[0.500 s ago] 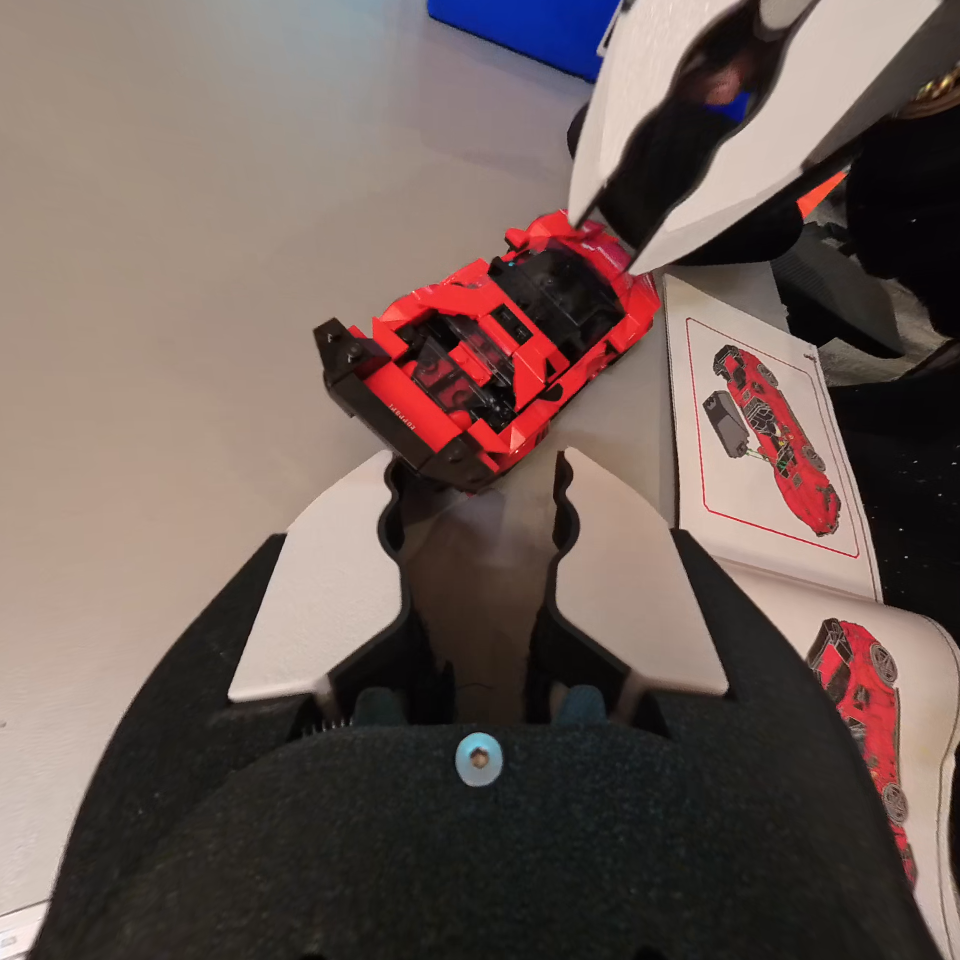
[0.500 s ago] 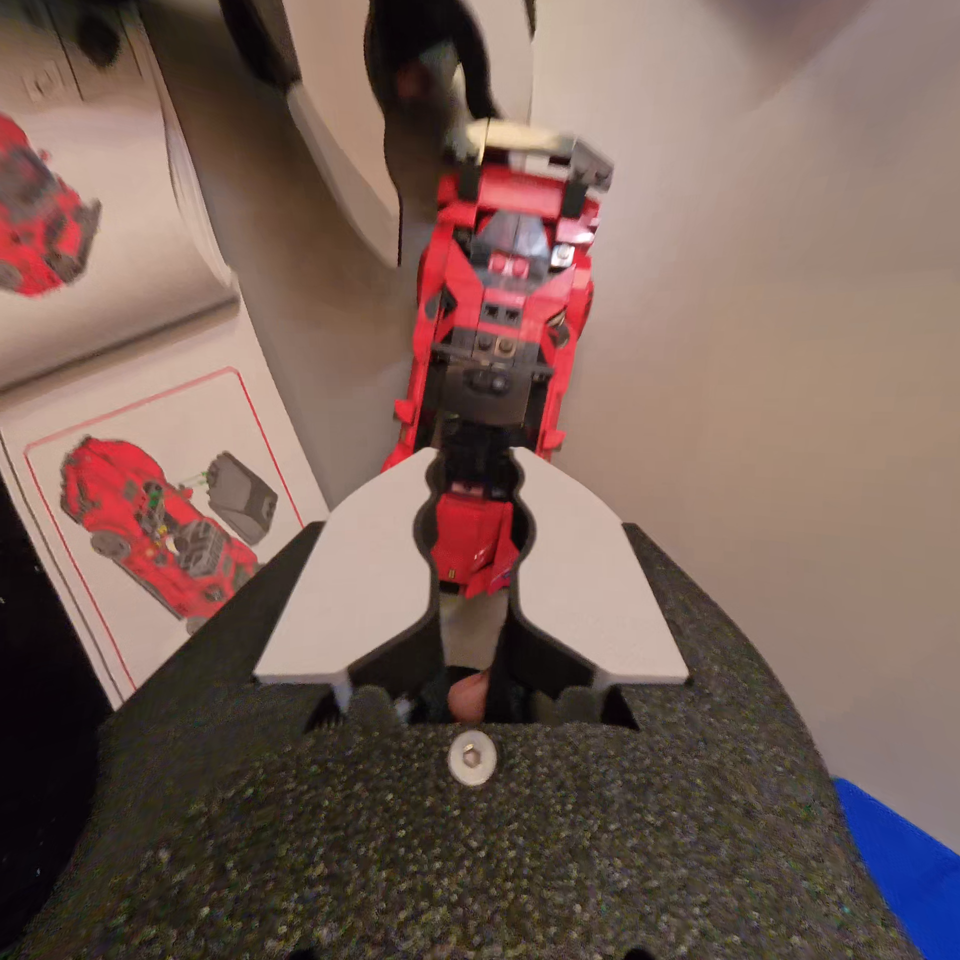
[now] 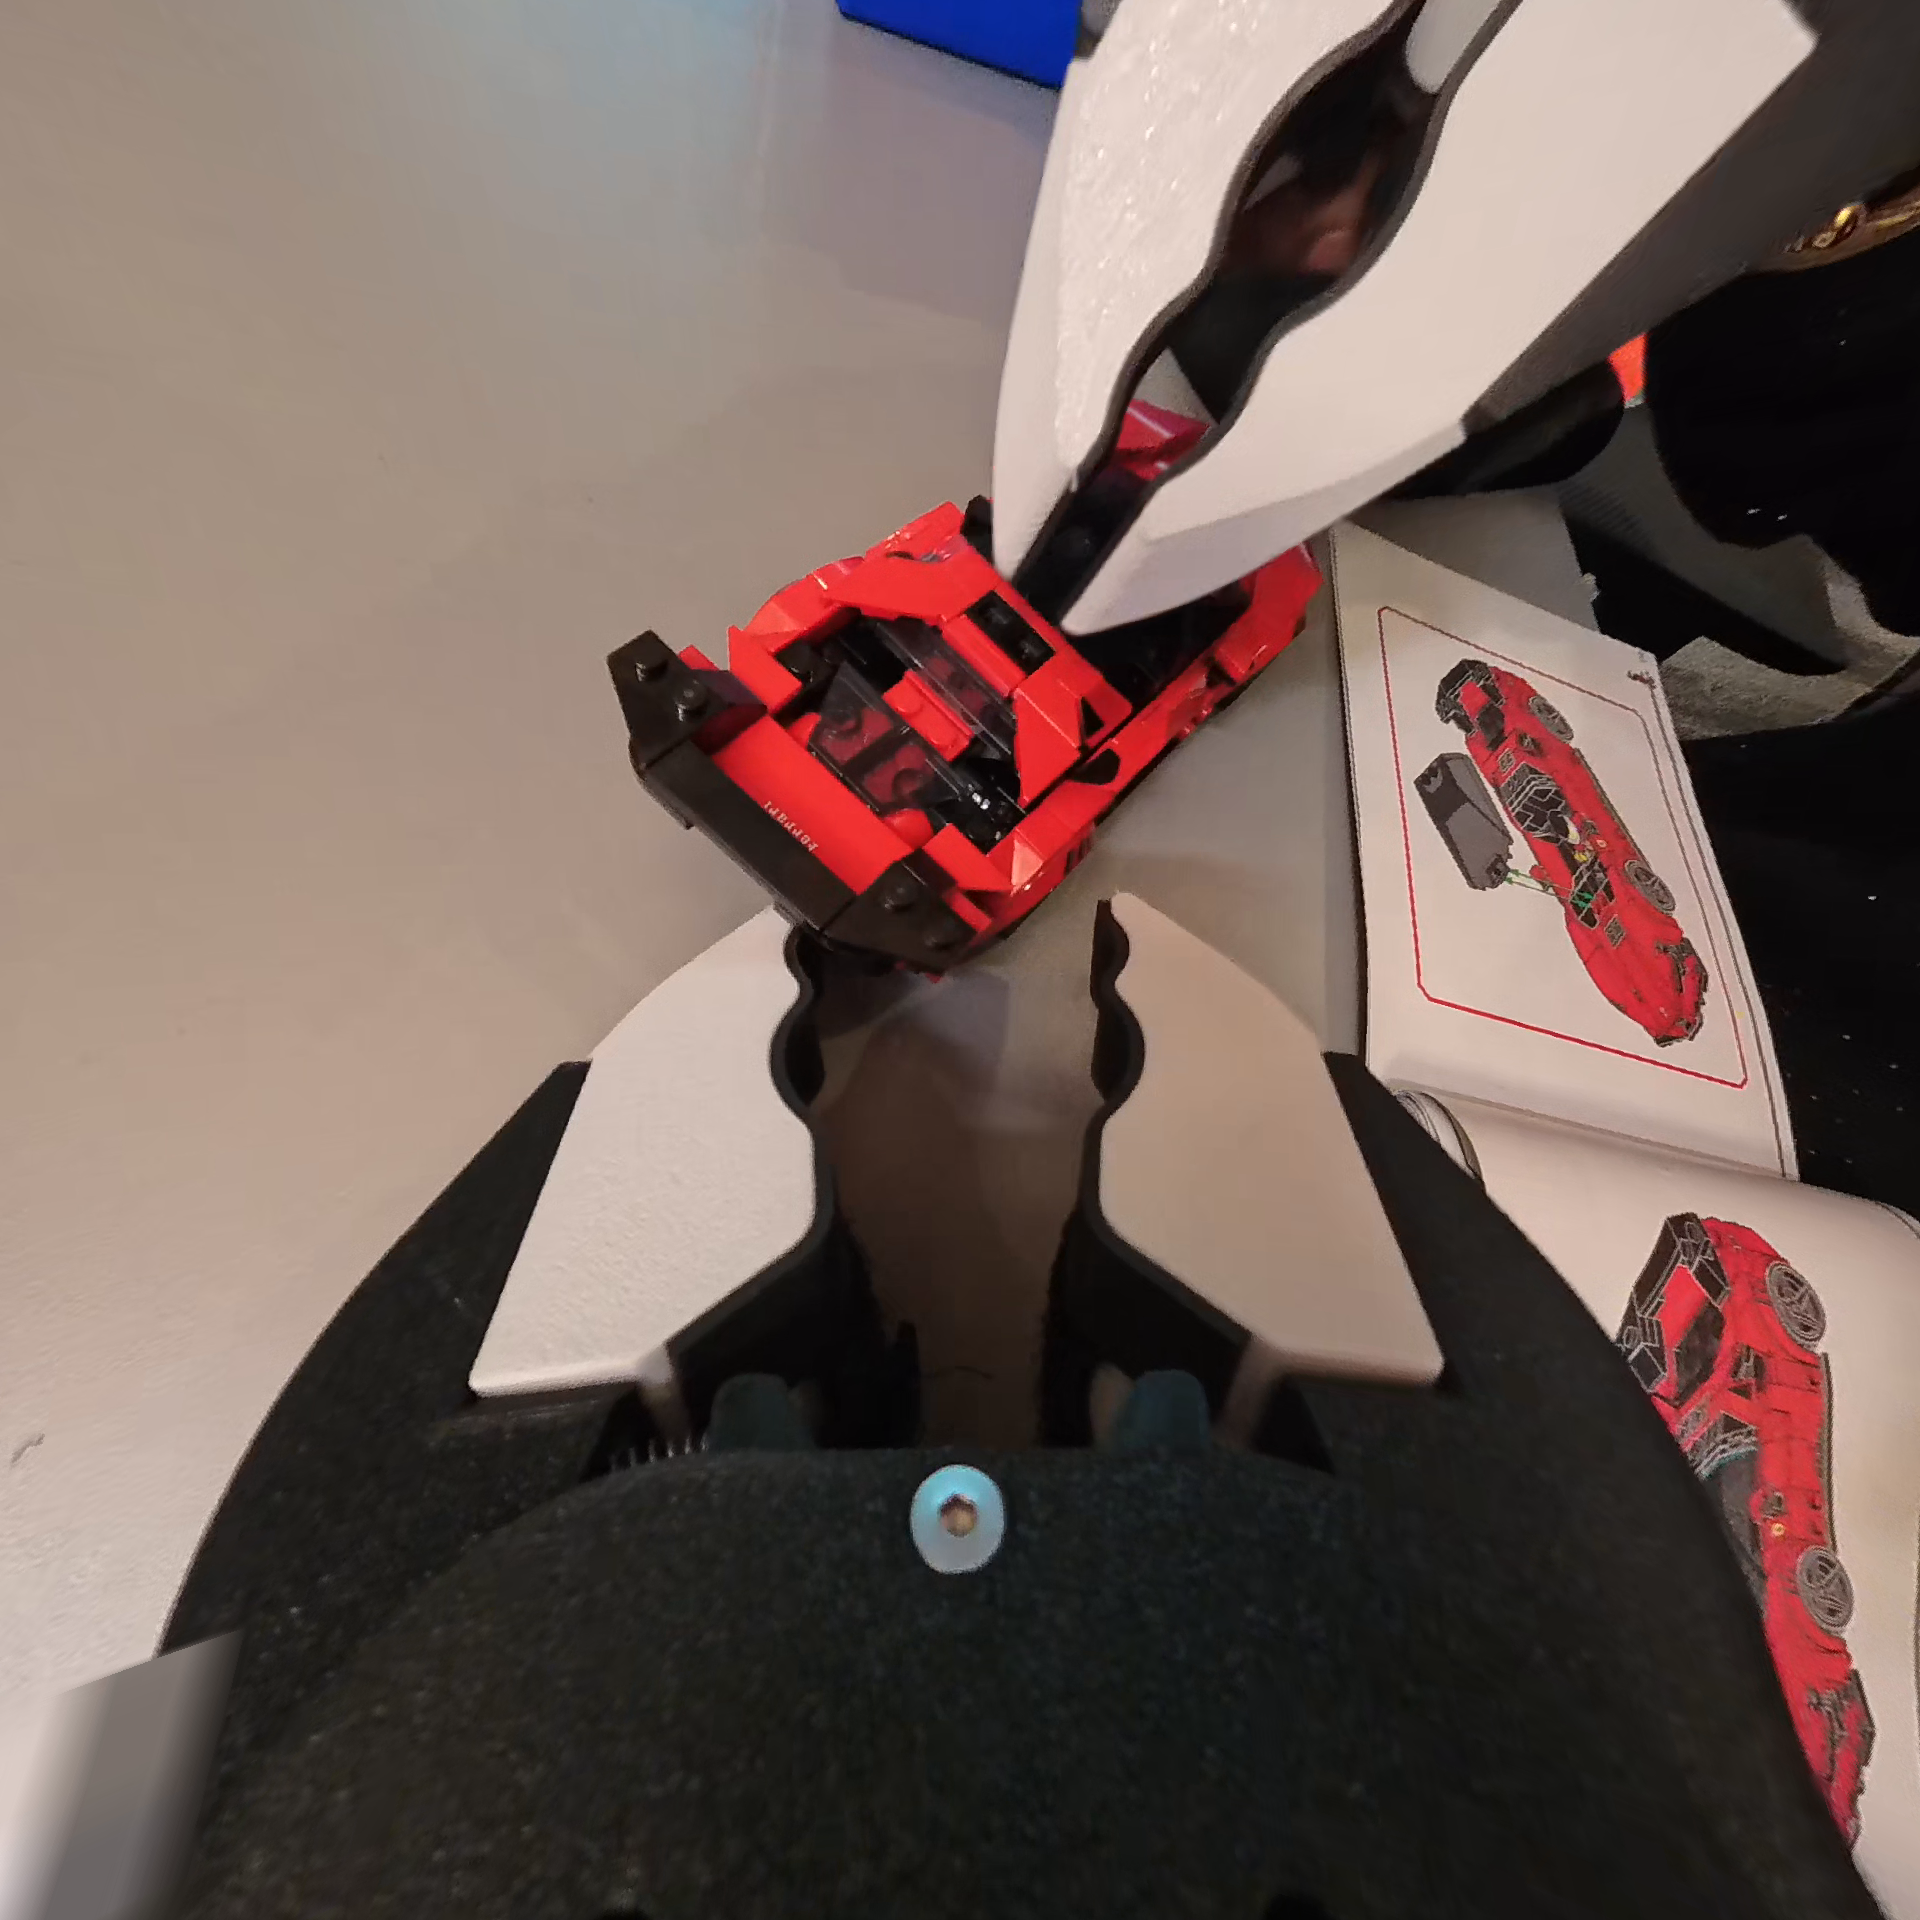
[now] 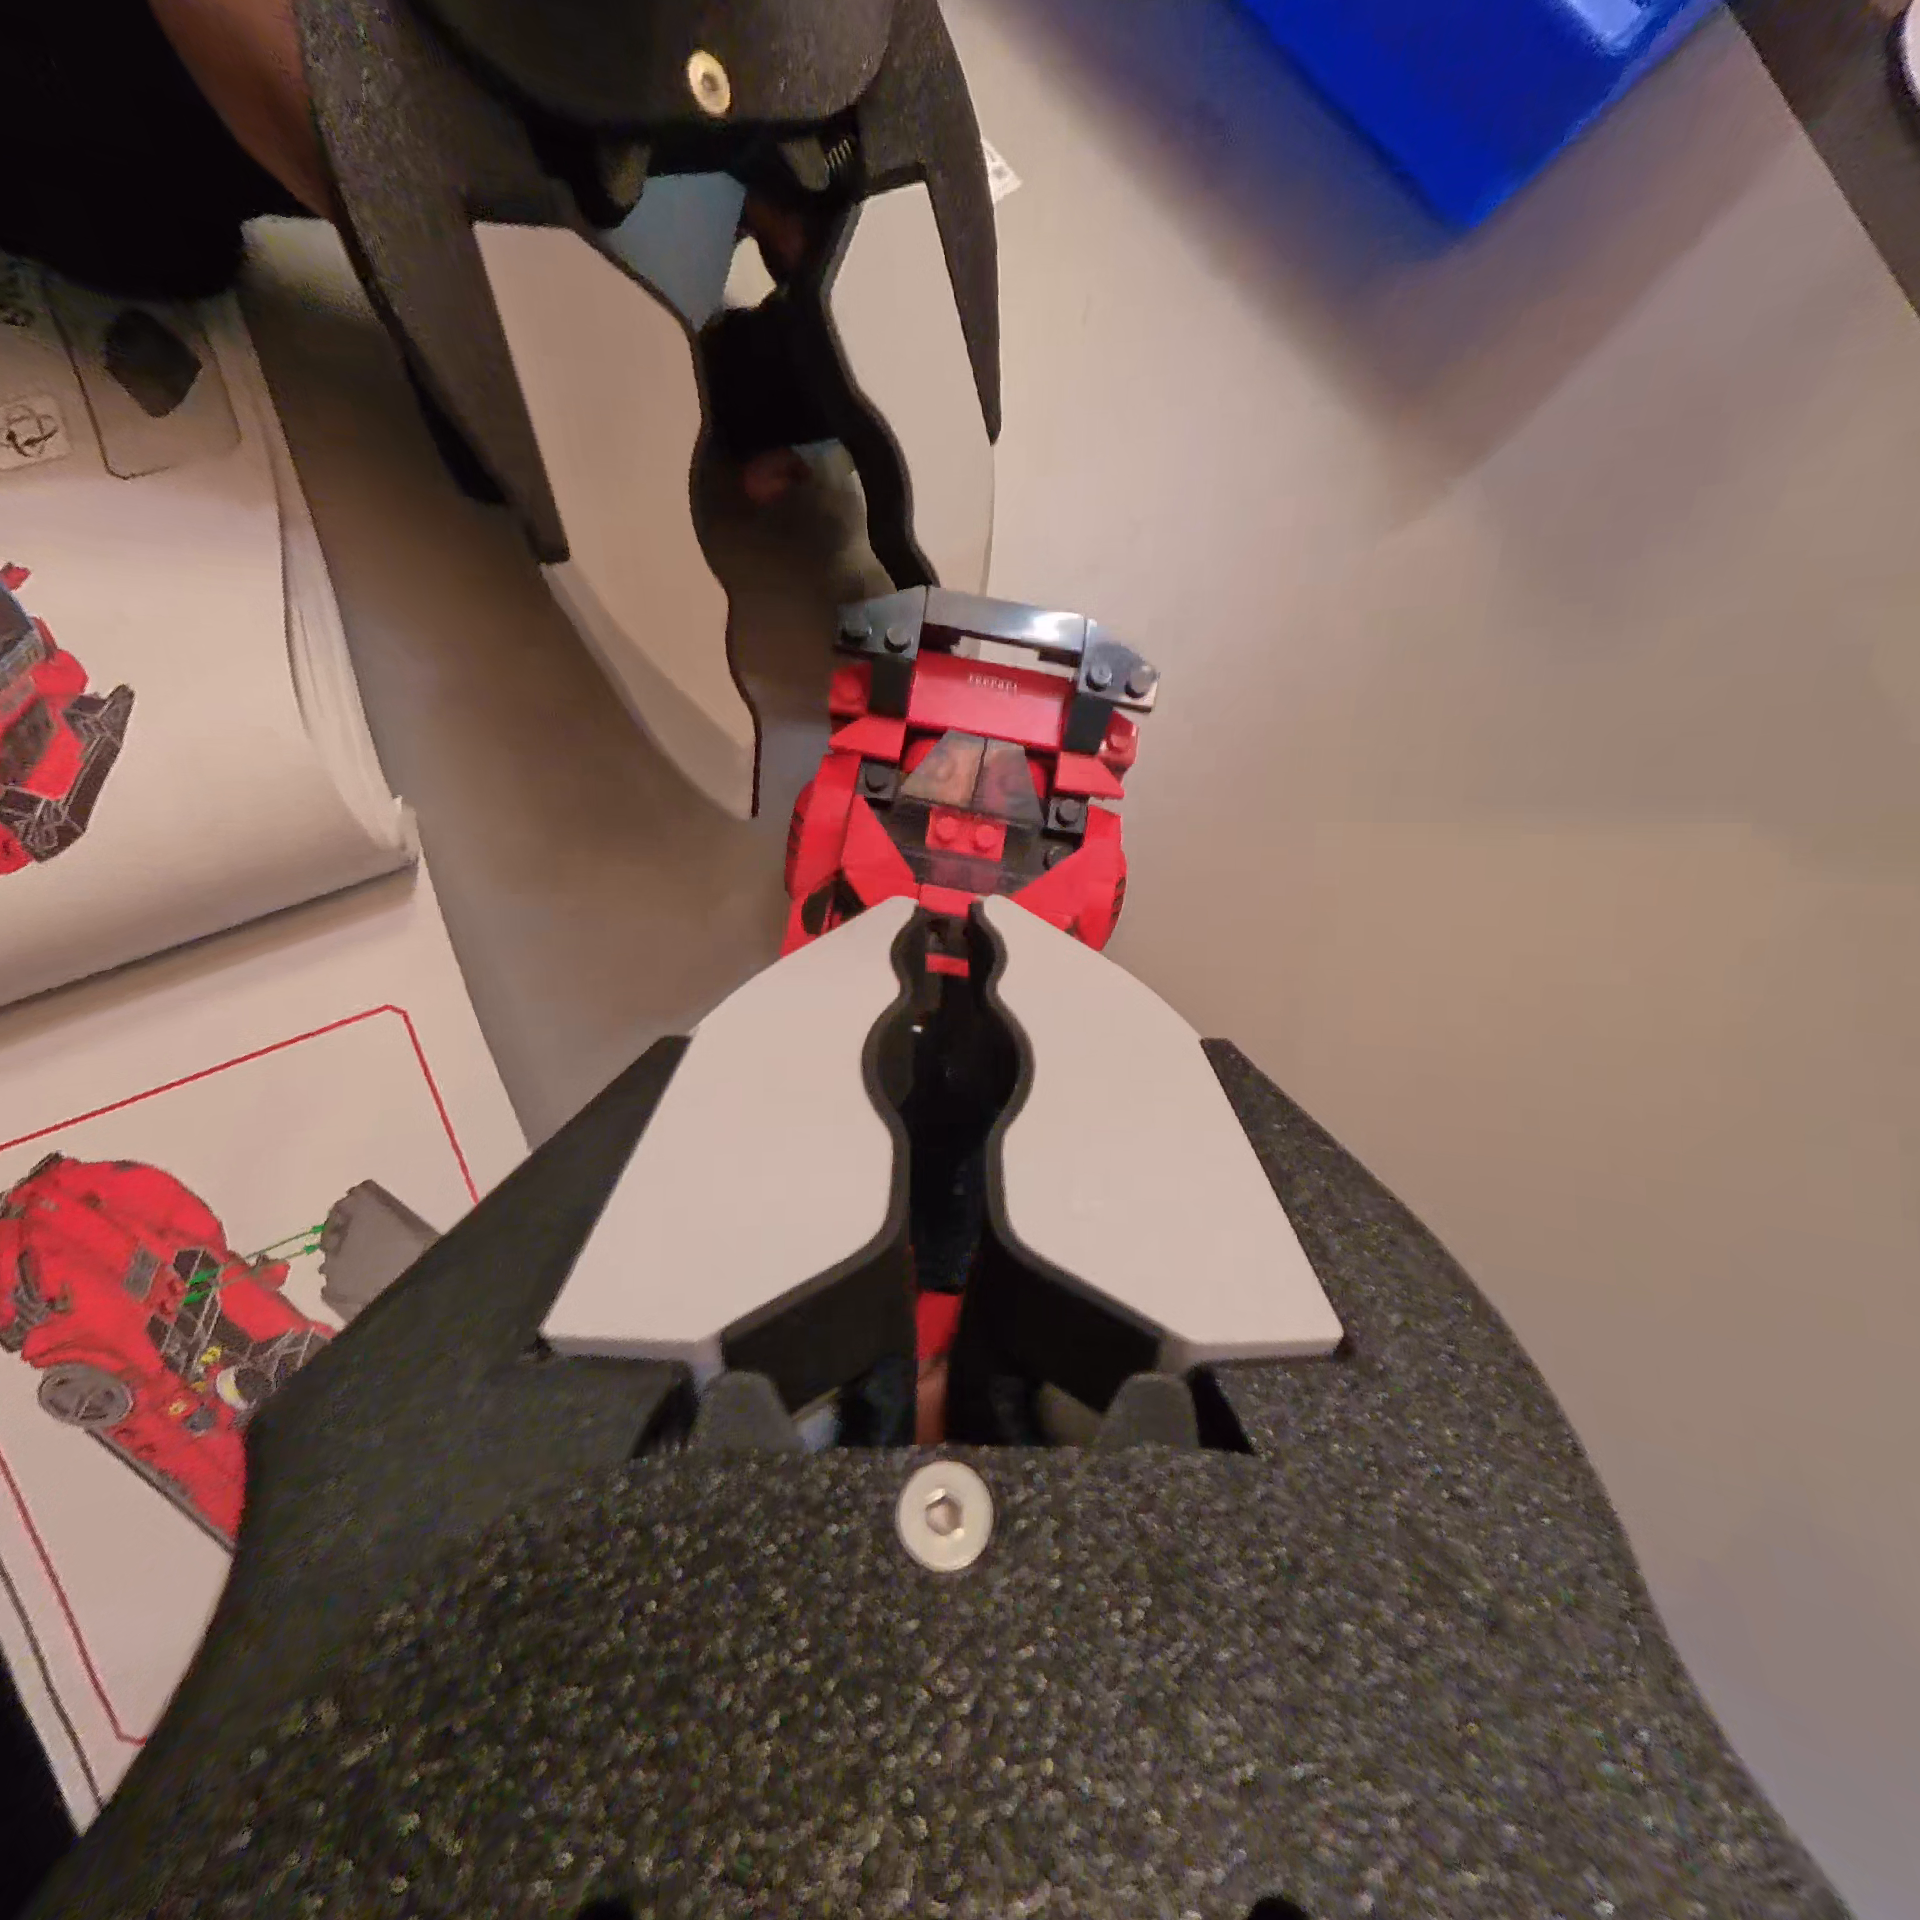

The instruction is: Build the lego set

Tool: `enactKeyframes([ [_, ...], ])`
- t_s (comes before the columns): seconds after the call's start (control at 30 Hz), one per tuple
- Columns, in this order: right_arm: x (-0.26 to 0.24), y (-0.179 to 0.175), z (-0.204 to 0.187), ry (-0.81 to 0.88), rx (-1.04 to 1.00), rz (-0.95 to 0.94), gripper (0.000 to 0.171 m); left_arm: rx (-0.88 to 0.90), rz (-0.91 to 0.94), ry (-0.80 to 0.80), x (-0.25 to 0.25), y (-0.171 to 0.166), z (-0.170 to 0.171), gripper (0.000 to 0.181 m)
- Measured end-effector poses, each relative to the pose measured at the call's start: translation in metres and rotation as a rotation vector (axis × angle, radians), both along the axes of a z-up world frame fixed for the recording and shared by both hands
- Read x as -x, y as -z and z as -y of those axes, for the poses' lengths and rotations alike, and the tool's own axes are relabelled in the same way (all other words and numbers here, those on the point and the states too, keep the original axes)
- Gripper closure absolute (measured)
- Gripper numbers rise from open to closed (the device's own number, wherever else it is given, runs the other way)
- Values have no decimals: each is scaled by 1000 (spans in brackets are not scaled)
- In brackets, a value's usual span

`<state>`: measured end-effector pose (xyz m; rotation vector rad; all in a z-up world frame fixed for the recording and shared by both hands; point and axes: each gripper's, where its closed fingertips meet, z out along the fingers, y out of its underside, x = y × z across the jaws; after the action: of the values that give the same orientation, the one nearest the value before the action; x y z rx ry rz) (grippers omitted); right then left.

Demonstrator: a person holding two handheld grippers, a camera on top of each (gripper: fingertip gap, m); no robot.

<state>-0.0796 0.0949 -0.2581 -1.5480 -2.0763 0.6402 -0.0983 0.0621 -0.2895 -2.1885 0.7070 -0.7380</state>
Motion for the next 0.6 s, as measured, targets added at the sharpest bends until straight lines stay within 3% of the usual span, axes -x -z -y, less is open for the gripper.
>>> enactKeyframes([
  [0.3, 4, 10, 3, -6, 6, 55, 165, 2, -12, 11, -1, 1, 1, 132],
  [0.5, -3, -5, -4, 30, 31, -12, 158, 6, -28, -2, 5, 2, 2, 132],
  [0.57, -12, -10, -11, 61, 28, -27, 149, 6, -32, -10, 10, 0, 2, 131],
  [0.6, -18, -13, -14, 77, 37, -33, 135, 7, -37, -16, 13, -1, 2, 131],
])
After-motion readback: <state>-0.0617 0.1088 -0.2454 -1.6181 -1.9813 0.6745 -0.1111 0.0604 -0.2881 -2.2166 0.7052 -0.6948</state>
